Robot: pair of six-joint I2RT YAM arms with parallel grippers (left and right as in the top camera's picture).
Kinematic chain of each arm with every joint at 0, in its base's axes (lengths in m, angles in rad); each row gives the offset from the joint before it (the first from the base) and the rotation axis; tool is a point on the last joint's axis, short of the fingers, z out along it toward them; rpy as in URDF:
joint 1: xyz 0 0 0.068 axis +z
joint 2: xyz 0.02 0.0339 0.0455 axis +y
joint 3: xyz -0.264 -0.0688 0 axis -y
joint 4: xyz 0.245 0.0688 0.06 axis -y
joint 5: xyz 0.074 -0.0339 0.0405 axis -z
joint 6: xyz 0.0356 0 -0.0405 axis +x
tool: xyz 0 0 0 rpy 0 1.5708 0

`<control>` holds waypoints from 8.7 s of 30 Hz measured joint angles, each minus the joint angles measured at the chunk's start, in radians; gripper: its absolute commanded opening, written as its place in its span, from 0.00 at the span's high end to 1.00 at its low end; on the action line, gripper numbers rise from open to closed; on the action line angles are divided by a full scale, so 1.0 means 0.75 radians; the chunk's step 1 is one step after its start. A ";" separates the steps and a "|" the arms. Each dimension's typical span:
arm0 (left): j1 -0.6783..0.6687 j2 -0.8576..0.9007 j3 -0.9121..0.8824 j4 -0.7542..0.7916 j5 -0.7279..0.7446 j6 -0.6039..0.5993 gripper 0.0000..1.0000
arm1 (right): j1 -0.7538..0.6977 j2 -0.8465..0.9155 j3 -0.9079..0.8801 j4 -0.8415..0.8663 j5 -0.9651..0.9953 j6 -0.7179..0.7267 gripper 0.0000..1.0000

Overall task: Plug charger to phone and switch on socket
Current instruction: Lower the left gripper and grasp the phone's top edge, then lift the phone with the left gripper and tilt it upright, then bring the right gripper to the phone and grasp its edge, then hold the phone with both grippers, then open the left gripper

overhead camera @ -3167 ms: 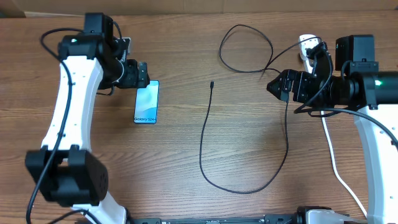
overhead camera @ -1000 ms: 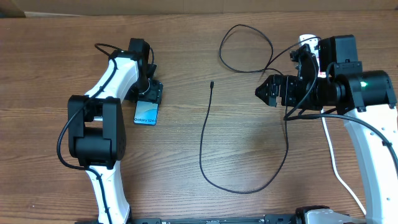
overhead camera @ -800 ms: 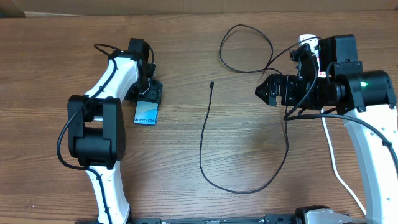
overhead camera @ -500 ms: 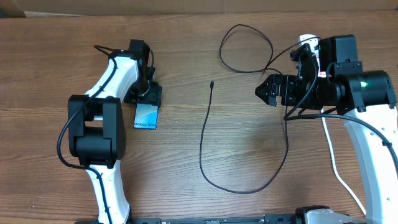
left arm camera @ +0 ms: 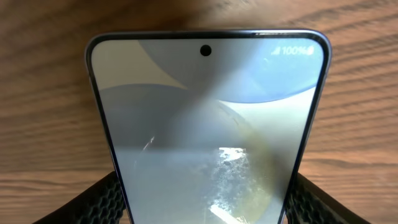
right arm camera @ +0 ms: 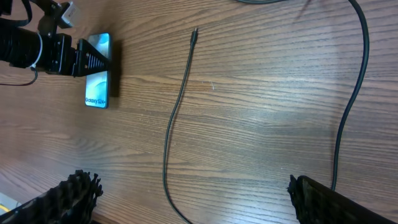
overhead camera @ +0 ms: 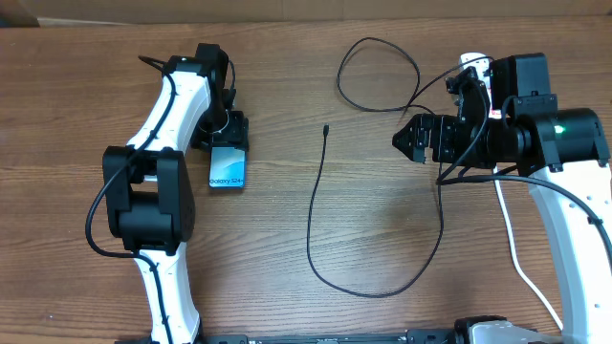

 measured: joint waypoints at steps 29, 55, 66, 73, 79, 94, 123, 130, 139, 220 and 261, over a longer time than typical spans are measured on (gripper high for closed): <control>0.000 0.000 0.001 -0.022 0.603 -0.460 0.96 | 0.000 0.000 0.000 -0.021 0.000 -0.001 0.00; 0.000 0.000 0.009 -0.398 1.523 -0.914 0.96 | 0.000 0.000 0.000 -0.035 -0.001 0.001 0.00; 0.000 0.000 0.010 -0.546 1.729 -0.907 0.96 | 0.000 0.000 0.000 -0.037 0.000 0.000 0.00; 0.000 0.000 0.011 -0.632 1.788 -0.839 0.96 | 0.000 0.000 0.000 -0.037 0.000 0.008 0.00; 0.000 0.000 0.011 -0.632 1.794 -0.829 0.96 | 0.000 0.000 0.000 -0.037 -0.001 0.023 0.00; -0.002 0.000 0.011 -0.483 1.632 -0.927 0.96 | 0.012 0.068 0.000 -0.026 -0.049 0.070 0.02; -0.108 0.000 0.246 -0.297 0.839 -1.596 0.96 | 0.332 0.346 0.000 0.344 -0.193 0.342 0.09; -0.129 0.000 0.296 -0.336 0.812 -1.634 0.96 | 0.339 0.426 0.001 0.496 -0.261 0.454 0.24; -0.129 0.000 0.296 -0.336 0.738 -1.654 0.96 | 0.346 0.462 0.000 0.608 -0.283 0.576 0.36; -0.178 0.000 0.447 -0.397 0.626 -1.799 0.96 | 0.454 0.515 -0.237 1.117 -0.262 0.951 0.91; -0.178 0.000 0.447 -0.392 0.626 -1.796 0.73 | 0.454 0.515 -0.237 1.135 -0.271 0.993 0.96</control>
